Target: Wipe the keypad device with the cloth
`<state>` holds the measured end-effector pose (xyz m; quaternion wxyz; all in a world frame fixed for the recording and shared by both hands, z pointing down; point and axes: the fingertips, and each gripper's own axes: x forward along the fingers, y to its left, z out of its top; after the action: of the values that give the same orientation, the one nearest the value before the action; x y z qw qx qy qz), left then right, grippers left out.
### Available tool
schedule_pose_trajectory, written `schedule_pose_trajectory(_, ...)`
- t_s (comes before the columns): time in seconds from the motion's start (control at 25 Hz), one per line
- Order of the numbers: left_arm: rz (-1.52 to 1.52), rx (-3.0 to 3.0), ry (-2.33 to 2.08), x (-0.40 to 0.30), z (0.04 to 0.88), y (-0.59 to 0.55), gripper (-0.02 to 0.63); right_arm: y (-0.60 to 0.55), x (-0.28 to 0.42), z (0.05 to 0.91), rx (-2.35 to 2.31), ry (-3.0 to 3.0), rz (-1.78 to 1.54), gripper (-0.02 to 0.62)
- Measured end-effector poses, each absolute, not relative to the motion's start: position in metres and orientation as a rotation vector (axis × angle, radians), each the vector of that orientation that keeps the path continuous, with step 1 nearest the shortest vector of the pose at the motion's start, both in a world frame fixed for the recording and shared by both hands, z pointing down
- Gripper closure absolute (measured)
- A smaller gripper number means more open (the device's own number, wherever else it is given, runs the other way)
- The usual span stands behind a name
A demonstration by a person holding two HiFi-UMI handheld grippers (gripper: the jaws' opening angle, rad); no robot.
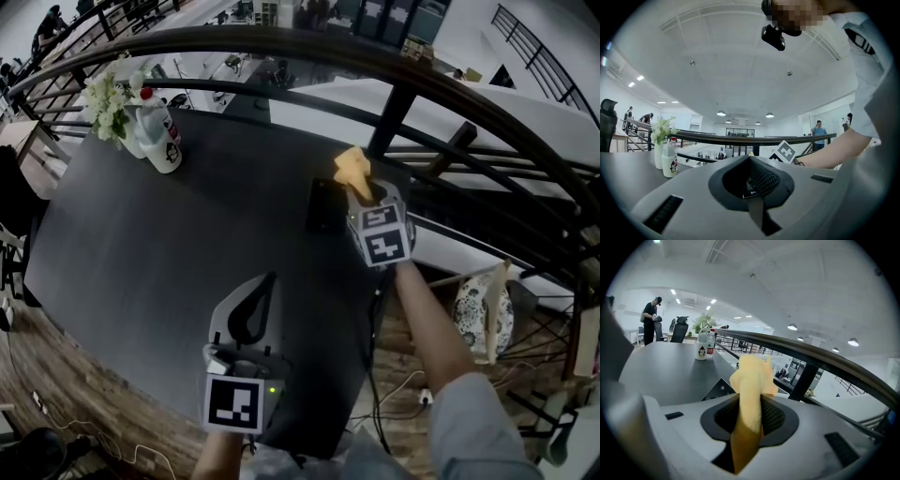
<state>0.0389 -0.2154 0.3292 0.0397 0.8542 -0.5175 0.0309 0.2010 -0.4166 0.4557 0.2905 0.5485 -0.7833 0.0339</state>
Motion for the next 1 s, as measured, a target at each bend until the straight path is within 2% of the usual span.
schedule_pose_trajectory(0.36,0.103,2.645,-1.547,0.051,0.33,-0.214,0.6,-0.406,0.244,0.462,1.582,-2.057,0.178,0.491)
schedule_pose_trajectory(0.6,0.125,2.643,-1.527,0.054,0.333,-0.212,0.6,-0.397,0.263,0.47,1.704,-2.099,0.359,0.491)
schedule_pose_trajectory(1.0,0.14,2.657,-1.504,0.059,0.336,-0.211,0.6,-0.368,0.264,0.508,1.708,-2.063,0.455,0.491)
